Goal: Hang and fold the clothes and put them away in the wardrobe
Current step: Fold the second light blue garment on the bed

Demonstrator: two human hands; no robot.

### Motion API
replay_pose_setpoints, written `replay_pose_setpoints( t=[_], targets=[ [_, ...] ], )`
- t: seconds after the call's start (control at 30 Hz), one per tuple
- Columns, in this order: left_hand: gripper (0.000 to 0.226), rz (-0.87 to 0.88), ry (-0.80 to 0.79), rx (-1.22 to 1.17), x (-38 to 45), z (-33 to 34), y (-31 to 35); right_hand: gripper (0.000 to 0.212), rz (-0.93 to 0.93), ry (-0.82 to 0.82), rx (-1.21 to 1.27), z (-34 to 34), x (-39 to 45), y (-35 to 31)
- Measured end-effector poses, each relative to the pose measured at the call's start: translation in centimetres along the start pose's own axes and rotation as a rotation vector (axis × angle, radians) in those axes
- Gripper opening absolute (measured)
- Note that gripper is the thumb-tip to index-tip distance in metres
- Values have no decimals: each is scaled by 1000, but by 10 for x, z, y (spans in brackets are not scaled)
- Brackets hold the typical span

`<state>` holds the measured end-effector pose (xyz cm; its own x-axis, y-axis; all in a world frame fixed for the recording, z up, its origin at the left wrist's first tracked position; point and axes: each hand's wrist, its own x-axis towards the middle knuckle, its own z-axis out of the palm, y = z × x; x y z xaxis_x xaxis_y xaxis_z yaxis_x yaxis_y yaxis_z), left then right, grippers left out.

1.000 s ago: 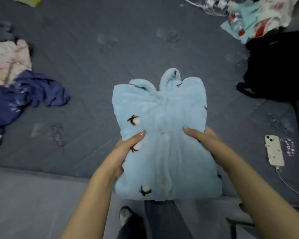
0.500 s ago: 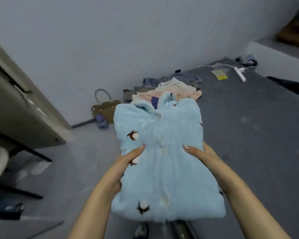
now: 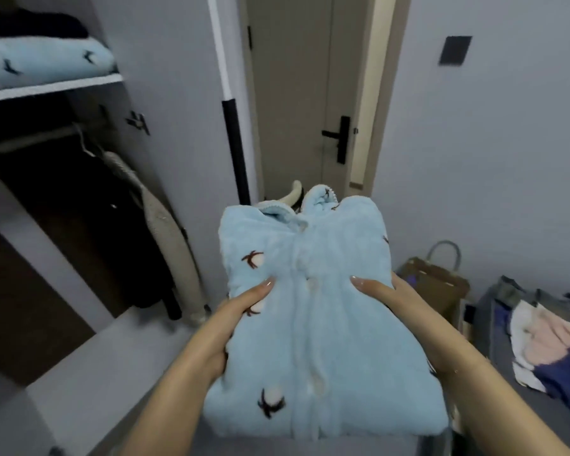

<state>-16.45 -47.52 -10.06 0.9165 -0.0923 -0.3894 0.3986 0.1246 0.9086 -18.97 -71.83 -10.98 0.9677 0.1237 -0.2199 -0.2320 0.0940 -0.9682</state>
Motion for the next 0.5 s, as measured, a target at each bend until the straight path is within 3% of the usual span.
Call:
replay_pose_setpoints(
  t=[0.13, 0.23, 0.3, 0.33, 0.37, 0.43, 0.47, 0.5],
  targets=[
    [23, 60, 141, -88, 10, -107, 40, 61, -33, -233, -39, 91, 74, -34],
    [34, 130, 388, 79, 21, -170, 74, 56, -70, -351, -43, 158, 119, -54],
    [40, 256, 401, 91, 23, -217, 87, 53, -71, -392, -61, 202, 145, -66],
    [42, 362, 412, -42, 16, -234, 93, 52, -65, -410, -78, 221, 156, -73],
    [44, 441, 437, -321, 14, -259, 95, 49, -64, -431, -94, 240, 169, -81],
    [43, 389, 373, -405, 11, -292, 116, 47, -69, -461, -135, 273, 194, -99],
    [38, 302, 271, -330, 11, -301, 135, 49, -70, -474, -154, 289, 205, -110],
    [39, 295, 308, -236, 19, -306, 150, 51, -74, -497, -159, 304, 219, -120]
  ],
)
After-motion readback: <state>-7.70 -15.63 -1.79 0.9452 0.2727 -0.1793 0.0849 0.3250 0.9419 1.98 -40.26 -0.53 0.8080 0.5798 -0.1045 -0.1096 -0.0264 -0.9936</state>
